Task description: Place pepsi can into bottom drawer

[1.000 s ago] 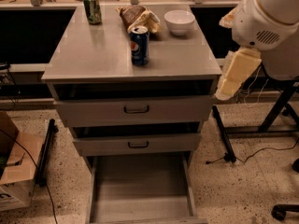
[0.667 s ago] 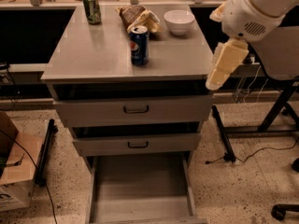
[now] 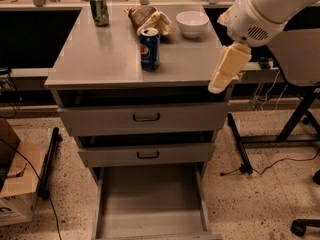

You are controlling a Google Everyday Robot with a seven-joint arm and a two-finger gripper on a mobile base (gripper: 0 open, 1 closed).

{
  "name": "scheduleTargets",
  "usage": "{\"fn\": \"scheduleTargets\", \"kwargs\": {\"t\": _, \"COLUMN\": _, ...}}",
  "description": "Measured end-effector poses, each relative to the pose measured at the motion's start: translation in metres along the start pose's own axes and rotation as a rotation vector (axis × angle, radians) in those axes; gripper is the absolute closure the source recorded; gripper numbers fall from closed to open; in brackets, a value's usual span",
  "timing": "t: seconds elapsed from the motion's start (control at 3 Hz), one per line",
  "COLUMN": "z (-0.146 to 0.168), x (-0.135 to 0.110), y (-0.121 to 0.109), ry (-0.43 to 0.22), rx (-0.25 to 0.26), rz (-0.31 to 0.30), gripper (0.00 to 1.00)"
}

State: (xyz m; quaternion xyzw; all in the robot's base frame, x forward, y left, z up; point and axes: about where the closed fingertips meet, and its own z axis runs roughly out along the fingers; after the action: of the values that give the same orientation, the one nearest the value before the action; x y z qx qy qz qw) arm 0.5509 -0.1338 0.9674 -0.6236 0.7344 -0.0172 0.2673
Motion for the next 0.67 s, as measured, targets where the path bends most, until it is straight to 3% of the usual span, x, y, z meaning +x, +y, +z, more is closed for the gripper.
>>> {"fn": "scheduleTargets", "kwargs": {"t": 0.33, "z": 0.035, "x": -0.028, "y": -0.022, "ry": -0.109, "rx": 0.021, "rz": 0.016, "gripper": 0.0}}
{"fn": "scheduleTargets", "kwargs": {"t": 0.67, "z": 0.076, "x": -0.065, "y": -0.063, "ry": -0.265, "rx": 0.05, "rz": 0.009, "gripper": 0.0}}
